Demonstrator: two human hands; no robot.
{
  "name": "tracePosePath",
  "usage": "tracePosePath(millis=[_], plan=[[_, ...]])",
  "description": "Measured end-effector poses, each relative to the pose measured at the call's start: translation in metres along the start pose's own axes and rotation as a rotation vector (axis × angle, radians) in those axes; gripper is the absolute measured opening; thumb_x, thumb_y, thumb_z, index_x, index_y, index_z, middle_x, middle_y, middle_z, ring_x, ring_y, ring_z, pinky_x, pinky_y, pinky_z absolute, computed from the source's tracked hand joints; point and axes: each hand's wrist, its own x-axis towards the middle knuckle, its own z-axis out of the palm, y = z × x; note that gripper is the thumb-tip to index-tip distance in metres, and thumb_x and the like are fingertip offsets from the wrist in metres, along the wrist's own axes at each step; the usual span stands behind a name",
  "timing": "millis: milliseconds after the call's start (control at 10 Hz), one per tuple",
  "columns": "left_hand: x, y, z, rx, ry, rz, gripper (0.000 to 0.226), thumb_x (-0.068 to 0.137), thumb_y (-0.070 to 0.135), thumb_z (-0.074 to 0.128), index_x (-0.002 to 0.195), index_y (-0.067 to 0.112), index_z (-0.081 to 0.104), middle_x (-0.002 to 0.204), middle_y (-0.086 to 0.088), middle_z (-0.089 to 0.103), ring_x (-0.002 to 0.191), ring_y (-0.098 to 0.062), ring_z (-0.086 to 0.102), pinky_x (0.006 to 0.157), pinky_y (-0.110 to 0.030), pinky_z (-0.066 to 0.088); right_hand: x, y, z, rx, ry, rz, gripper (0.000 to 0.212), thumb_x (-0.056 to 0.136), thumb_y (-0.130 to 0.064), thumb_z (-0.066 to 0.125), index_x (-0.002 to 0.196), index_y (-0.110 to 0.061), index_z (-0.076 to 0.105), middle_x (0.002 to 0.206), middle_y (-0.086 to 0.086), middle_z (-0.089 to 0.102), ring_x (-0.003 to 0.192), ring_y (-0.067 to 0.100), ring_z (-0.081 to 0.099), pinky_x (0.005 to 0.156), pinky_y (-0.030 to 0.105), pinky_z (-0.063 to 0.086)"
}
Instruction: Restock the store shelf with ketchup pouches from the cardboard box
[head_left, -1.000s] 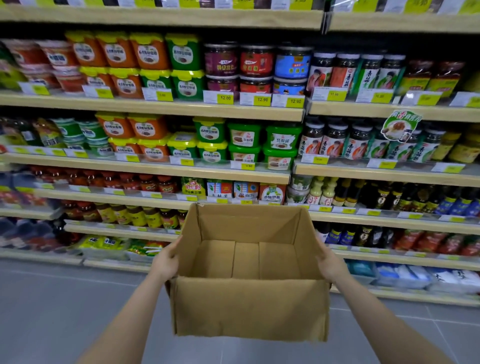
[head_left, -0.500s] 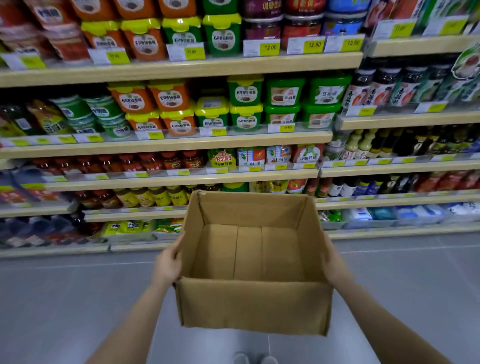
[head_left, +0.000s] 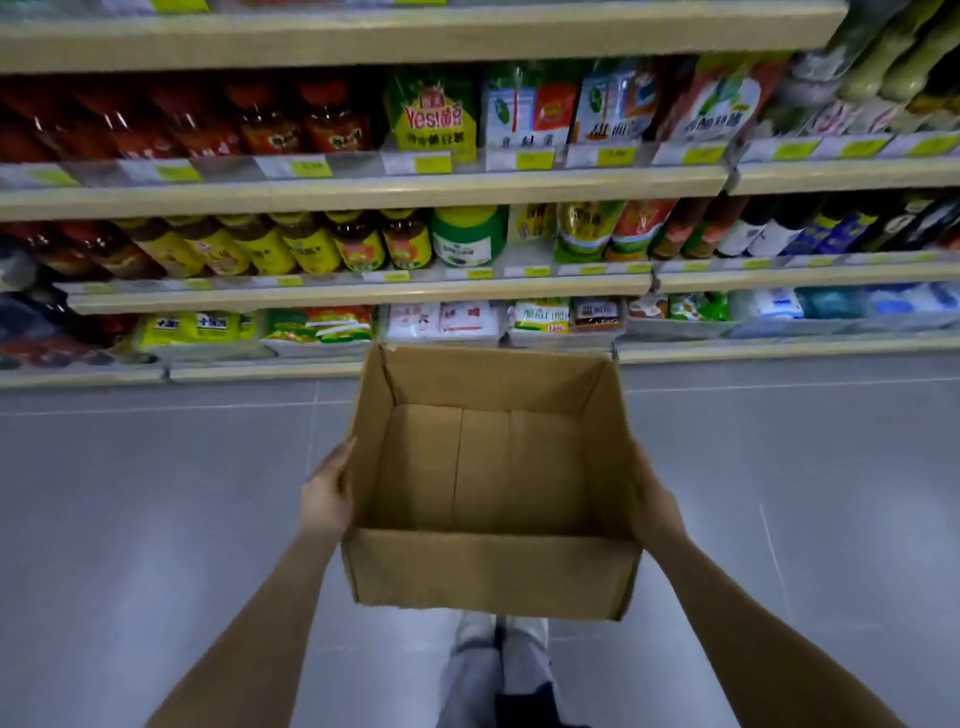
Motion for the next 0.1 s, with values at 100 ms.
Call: tracePosePath(millis=[100], plan=[[-0.0036,-0.0111,0.0130,-0.016,-0.040,-0.029,0.041,0.094,0.002,0.045,0.134,0.006,0.047,0.136,-0.016,0.050,0.122,-0.034,0.050,0.104,-0.042,0.040,0.0046,0.0127,0.0125,0.069,-0.040,0.028,0.058,0.096,-0.008,0.036,0.147,-0.024,0.014,0.143,0.014,0.039,0.123,0.037,0.046,0.092,0.036,0.042]])
